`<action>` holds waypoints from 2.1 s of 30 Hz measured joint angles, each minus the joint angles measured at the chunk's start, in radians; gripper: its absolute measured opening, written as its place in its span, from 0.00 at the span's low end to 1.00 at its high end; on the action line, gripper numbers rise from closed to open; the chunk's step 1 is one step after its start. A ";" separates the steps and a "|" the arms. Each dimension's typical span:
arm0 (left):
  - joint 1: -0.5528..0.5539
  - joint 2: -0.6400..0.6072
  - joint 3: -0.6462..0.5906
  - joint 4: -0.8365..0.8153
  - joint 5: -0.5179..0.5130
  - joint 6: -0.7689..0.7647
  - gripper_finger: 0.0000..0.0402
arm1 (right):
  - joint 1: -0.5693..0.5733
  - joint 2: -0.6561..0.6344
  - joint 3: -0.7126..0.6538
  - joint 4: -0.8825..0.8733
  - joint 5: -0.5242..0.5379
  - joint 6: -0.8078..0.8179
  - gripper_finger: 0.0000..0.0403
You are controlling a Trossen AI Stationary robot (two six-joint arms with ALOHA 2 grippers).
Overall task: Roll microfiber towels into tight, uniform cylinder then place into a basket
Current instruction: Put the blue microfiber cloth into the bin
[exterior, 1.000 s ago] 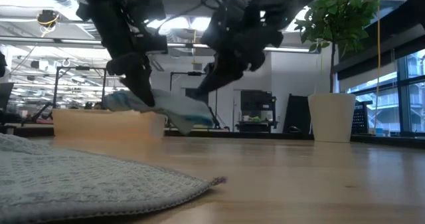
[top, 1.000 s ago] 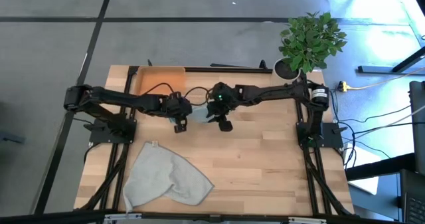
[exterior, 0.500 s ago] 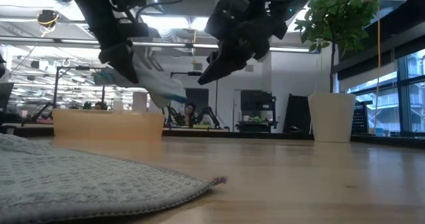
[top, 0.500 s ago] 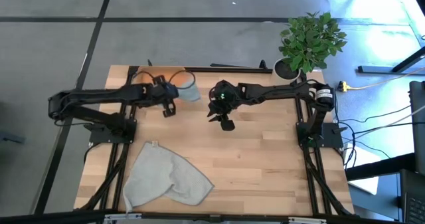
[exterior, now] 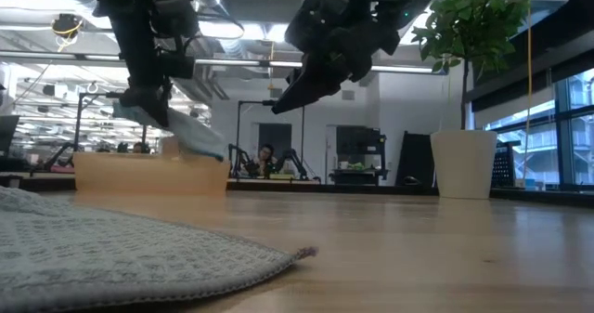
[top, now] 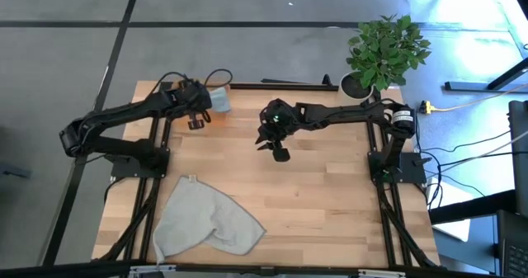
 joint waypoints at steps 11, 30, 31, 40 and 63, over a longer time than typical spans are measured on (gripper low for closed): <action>0.054 0.005 0.001 0.025 -0.130 0.073 0.07 | 0.000 0.001 0.000 0.009 0.000 -0.001 0.28; 0.056 0.187 0.000 -0.054 0.187 0.232 0.07 | 0.000 0.001 0.000 0.009 0.000 -0.002 0.28; 0.058 0.194 0.000 -0.053 0.193 0.244 0.07 | 0.000 0.001 0.000 0.009 0.000 -0.002 0.28; 0.061 0.241 0.000 -0.050 0.199 0.305 0.07 | 0.000 0.001 0.000 0.011 0.000 -0.002 0.28; 0.118 0.261 0.001 -0.024 0.330 0.307 0.18 | 0.000 0.001 -0.001 0.038 0.000 -0.002 0.28</action>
